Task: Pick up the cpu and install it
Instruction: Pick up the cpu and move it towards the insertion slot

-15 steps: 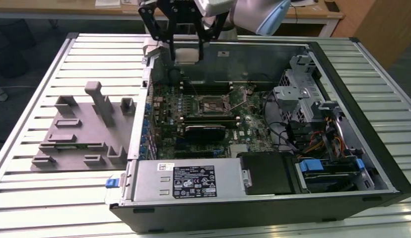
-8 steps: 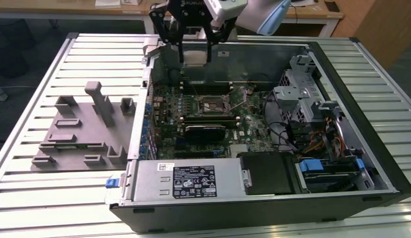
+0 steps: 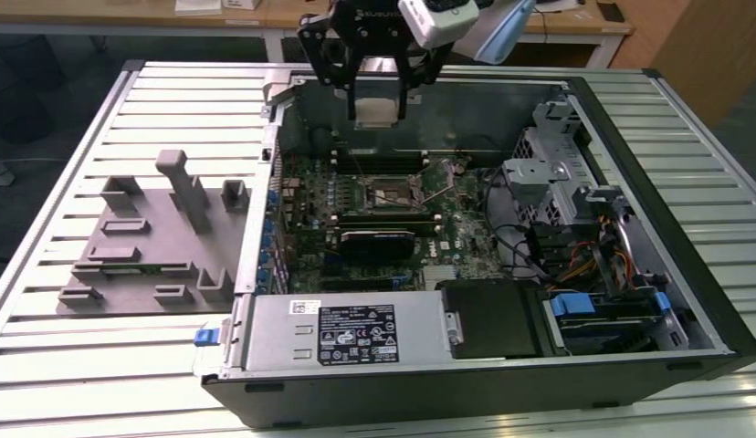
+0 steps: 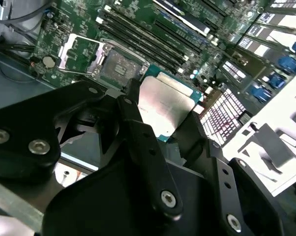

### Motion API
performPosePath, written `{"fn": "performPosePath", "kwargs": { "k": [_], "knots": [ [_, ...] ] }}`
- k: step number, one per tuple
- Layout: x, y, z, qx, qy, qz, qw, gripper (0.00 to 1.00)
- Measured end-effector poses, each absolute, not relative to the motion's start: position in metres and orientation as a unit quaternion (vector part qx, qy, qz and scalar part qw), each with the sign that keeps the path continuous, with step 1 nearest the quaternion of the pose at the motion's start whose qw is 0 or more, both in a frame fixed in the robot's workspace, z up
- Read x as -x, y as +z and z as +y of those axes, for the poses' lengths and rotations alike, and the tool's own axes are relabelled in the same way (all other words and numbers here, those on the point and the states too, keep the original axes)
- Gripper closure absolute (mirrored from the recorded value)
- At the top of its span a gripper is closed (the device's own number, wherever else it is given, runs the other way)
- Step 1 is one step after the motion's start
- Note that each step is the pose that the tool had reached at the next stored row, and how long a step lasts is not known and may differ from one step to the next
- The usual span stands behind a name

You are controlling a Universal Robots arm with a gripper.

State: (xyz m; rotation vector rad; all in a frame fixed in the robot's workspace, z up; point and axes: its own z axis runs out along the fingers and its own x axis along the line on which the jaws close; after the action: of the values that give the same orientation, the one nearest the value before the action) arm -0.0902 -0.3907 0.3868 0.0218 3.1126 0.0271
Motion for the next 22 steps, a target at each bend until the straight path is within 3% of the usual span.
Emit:
{"fn": "performPosePath", "kwargs": {
  "k": [22],
  "knots": [
    [0.059, 0.36, -0.379, -0.007, 0.009, 1.0, 0.014, 0.46]
  ]
}}
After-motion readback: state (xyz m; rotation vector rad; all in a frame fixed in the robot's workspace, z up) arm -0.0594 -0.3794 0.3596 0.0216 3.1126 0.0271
